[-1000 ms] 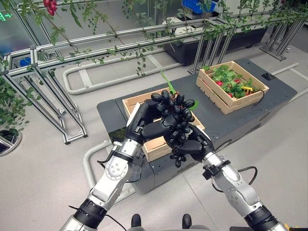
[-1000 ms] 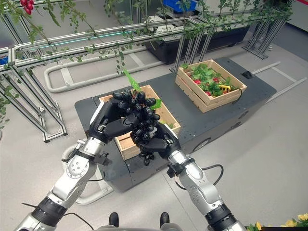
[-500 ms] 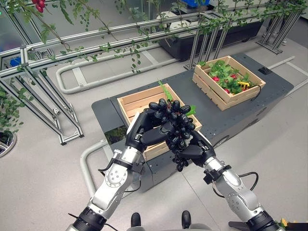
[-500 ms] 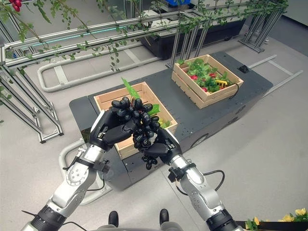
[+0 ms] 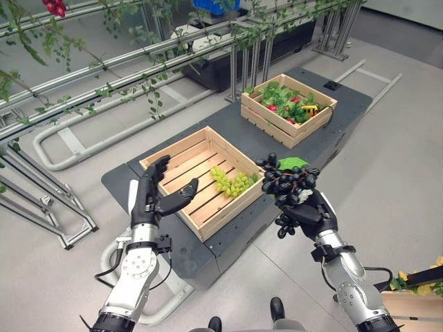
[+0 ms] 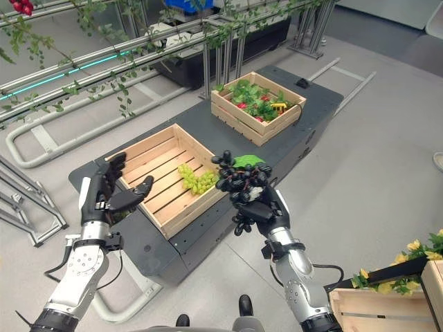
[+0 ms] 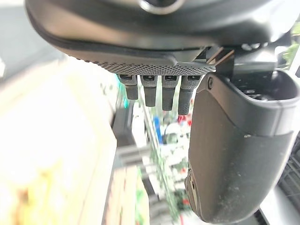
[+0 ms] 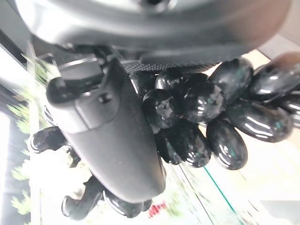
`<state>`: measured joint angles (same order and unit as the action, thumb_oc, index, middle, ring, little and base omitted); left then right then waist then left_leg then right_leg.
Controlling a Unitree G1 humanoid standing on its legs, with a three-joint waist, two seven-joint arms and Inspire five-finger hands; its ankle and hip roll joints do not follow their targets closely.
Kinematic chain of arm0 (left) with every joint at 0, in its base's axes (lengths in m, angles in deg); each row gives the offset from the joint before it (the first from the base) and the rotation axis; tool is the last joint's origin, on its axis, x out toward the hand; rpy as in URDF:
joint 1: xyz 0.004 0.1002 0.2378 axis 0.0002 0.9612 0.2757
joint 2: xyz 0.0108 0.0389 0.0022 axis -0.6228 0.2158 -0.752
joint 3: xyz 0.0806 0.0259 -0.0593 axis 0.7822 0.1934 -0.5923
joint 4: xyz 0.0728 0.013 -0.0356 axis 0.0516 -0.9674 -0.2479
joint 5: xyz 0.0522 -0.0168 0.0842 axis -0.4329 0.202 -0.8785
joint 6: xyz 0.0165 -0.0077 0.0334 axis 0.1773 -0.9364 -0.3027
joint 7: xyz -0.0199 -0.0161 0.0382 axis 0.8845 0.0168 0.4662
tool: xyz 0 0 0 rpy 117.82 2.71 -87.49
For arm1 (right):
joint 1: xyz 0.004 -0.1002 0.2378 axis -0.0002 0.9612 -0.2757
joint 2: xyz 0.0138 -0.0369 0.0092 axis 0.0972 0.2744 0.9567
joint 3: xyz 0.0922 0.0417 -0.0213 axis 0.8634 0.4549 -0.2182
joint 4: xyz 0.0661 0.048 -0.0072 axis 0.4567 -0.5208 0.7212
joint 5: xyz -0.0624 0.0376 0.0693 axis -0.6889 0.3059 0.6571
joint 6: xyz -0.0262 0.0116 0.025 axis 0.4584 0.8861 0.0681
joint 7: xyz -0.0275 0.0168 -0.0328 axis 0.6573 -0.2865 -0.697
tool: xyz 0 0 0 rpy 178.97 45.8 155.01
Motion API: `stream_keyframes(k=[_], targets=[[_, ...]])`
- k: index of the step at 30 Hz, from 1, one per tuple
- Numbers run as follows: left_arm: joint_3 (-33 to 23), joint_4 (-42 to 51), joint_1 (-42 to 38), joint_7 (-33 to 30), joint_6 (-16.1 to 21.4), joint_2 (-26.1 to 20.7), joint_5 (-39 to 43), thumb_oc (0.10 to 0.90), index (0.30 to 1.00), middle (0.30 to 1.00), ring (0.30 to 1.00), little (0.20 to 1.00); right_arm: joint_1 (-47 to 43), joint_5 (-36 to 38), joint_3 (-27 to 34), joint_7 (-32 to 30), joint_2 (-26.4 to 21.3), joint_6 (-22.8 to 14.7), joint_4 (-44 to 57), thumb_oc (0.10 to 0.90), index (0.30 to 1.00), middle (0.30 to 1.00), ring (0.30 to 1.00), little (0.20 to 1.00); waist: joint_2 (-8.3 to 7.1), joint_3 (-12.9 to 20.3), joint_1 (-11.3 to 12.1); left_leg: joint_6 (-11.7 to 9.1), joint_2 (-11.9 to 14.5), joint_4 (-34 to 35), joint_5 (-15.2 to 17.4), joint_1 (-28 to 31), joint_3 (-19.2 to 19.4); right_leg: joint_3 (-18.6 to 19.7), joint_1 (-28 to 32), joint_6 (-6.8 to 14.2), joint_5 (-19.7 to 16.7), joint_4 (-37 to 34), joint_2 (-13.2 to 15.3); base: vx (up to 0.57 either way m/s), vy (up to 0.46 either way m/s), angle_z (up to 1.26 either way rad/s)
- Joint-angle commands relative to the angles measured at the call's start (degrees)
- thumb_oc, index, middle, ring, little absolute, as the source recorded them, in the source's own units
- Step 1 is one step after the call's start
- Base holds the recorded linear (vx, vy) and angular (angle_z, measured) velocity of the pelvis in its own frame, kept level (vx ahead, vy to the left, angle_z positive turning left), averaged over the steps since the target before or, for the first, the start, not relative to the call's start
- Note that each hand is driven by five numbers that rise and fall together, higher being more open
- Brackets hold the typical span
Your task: Pick up the fruits from the basket on one side to the basket on the other side
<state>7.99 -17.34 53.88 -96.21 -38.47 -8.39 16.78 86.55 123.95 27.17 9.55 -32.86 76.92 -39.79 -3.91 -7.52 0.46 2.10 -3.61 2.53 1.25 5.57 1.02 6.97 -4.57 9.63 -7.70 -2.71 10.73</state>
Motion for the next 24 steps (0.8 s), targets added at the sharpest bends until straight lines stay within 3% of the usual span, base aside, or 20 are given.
stream_keyframes(k=[1,2,5,10,13,16,19,24], targets=[[-3.58,5.16,-6.39,-5.22,1.07,-2.16,-4.88,0.8,0.9,0.9,0.9,0.9,-9.3,4.09,2.88,1.03,1.36,-9.81,7.26,0.4,0.3,0.3,0.3,0.3,3.08,0.1,0.46,0.18,-0.43,-1.44,2.36,-2.54,-0.63,-6.65,-2.5,0.44,-5.87,0.69,1.44,-0.11,0.113,-0.49],[-3.82,5.14,-6.45,-6.07,0.67,-2.18,-5.25,0.8,0.9,0.9,0.9,0.9,-9.64,4.08,2.67,1.03,1.46,-9.73,7.54,0.4,0.3,0.3,0.3,0.3,3.21,0.09,0.65,0.28,-0.36,-1.25,2.23,-2.57,-0.21,-7.6,-2.54,0.32,-5.33,1.75,1.3,-0.14,0.109,-0.7],[-3.17,5.5,-7.49,-6.24,-0.9,-1.73,-3.64,0.8,0.9,0.9,0.9,0.9,-11.76,2.67,-0.3,0.0,1.69,-10.05,9.18,0.4,0.3,0.3,0.3,0.3,4.61,0.4,1.85,1.3,0.85,0.71,-0.23,-3.52,3.66,-13.9,-2.26,-1.13,1.0,13.96,-0.79,-0.18,0.09,-0.97],[-1.85,6.41,-8.43,-3.6,0.12,-1.86,-3.09,0.8,0.9,0.9,0.9,0.9,-13.18,3.52,-2.27,1.13,0.96,-11.69,8.63,0.4,0.3,0.3,0.3,0.3,3.68,0.95,3.87,1.78,1.28,0.54,-0.89,-5.44,6.68,-18.47,1.47,-1.59,6.52,20.19,-0.58,-0.08,-0.037,-0.48],[-1.5,6.69,-8.54,-5.27,-3.28,-1.91,-3.83,0.8,0.9,0.9,0.9,0.9,-13.78,2.92,-3.52,1.96,1.17,-11.74,8.64,0.4,0.3,0.3,0.3,0.3,2.26,1.91,5.71,1.01,1.65,0.13,-1.43,-7.49,8.48,-22.26,7.42,-1.84,9.12,16.1,0.01,-0.05,-0.166,-0.54],[-1.35,4.6,-8.4,-7.24,-2.66,-1.81,-3.23,0.8,0.9,0.9,0.9,0.9,-15.64,2.01,-5.2,1.7,1.78,-10.27,9.75,0.4,0.3,0.3,0.3,0.3,1.51,3.21,7.11,-1.01,2.71,1.42,-2.87,-7.59,11.08,-26.52,12.44,-1.73,9.04,4.16,0.03,-0.09,-0.306,-0.83],[-0.64,4.03,-8.94,-5.05,-1.2,-0.75,0.12,0.8,0.9,0.9,0.9,0.9,-16.11,0.2,-5.32,-0.39,1.58,-10.53,10.14,0.4,0.3,0.3,0.3,0.3,1.34,3.39,6.06,-2.46,4.15,1.16,-3.85,-8.3,11.05,-23.62,11.35,-1.65,6.68,-0.91,-1.92,-0.08,-0.306,-0.67],[0.28,4.92,-8.91,-3.22,1.9,0.56,2.75,0.8,0.9,0.9,0.9,0.9,-13.7,-0.23,-3.98,1.21,0.37,-10.07,10.75,0.4,0.3,0.3,0.3,0.3,1.15,3.57,3.71,-3.37,5.75,1.5,-4.57,-8.03,11.28,-21.54,9.48,-3.17,5.69,-2.29,-4.11,-0.07,-0.263,-0.44]])
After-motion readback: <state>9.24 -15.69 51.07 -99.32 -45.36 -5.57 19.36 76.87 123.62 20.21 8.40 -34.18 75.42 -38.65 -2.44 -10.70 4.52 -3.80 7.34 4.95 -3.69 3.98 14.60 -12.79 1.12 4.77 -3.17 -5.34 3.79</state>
